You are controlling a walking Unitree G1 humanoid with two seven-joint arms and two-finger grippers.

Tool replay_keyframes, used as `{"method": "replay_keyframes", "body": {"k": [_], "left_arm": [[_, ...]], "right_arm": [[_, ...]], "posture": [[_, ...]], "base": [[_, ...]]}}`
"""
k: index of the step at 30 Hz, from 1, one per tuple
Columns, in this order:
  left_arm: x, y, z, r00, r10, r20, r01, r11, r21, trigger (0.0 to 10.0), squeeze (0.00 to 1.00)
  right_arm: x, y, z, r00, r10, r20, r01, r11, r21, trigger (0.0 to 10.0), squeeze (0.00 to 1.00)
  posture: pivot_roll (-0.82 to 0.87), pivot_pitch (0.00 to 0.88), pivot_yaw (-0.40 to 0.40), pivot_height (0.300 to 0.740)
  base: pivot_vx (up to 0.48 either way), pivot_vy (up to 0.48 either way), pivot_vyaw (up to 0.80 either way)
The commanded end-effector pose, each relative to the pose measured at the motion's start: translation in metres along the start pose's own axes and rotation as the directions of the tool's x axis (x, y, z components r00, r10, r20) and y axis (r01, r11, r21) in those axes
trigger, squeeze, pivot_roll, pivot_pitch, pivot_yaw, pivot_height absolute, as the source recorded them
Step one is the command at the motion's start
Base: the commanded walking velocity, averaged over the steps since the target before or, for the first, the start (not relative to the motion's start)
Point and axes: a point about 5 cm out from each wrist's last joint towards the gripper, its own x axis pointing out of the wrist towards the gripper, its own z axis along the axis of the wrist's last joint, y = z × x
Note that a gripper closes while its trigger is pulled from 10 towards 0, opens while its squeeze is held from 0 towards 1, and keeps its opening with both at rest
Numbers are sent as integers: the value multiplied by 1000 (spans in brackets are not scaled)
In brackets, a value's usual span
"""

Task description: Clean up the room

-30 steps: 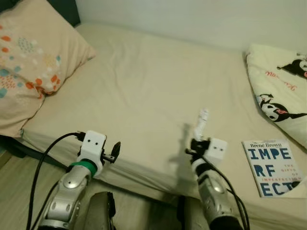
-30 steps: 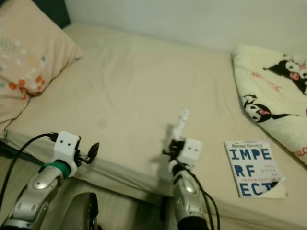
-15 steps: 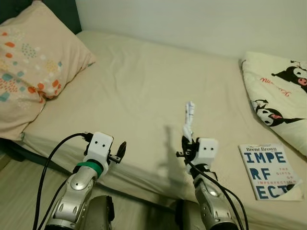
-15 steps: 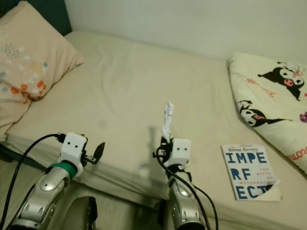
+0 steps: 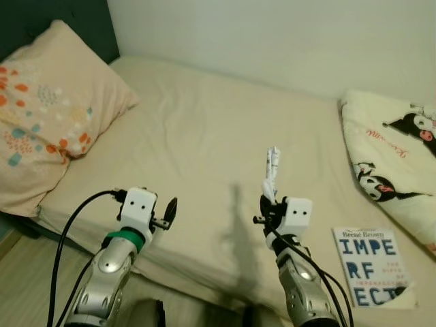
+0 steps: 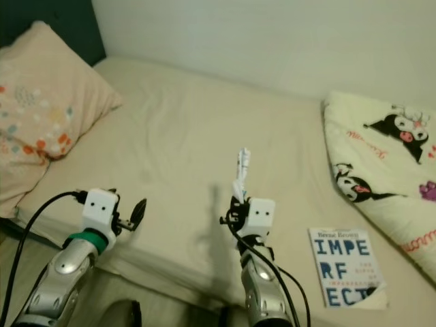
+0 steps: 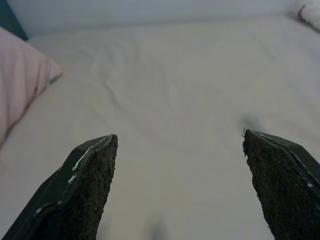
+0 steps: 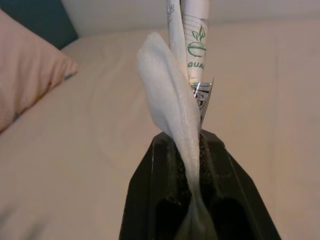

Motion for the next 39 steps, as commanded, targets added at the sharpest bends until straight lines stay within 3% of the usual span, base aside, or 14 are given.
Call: {"method": "replay_keyframes", "body": {"k": [1,15,30,32,39], "left_arm": [[-2,-1,-5,1000,-6,-11,6,1000,-8,10000,0],[-4,-2,-8,1000,-4,-23,4,1000,-8,10000,0],[-5,0,-9,999,7,-34,-7,1000,-15,10000,0],[-5,0,-10,999,7,-37,-8,1000,-15,10000,0],[-4,0,-10,999,12,-41,-13,999,-30,10000,0]], "right_arm": [[-2,-1,-3,1000,-4,-13,4,1000,14,10000,0],[-6,1,-3,1000,5,-18,-4,999,36,10000,0],[-6,-5,-6,996,-75,-51,76,997,31,10000,0],[-7,-8,-7,995,-83,-49,81,996,-34,10000,0],[-8,-7,-8,995,-75,-64,70,995,-74,10000,0]], "posture": [[104,0,4,686],[99,0,4,739],[104,0,6,740],[104,0,6,740],[99,0,7,740]], "base": [[0,0,0],[0,0,0],[0,0,0],[0,0,0],[0,0,295]]}}
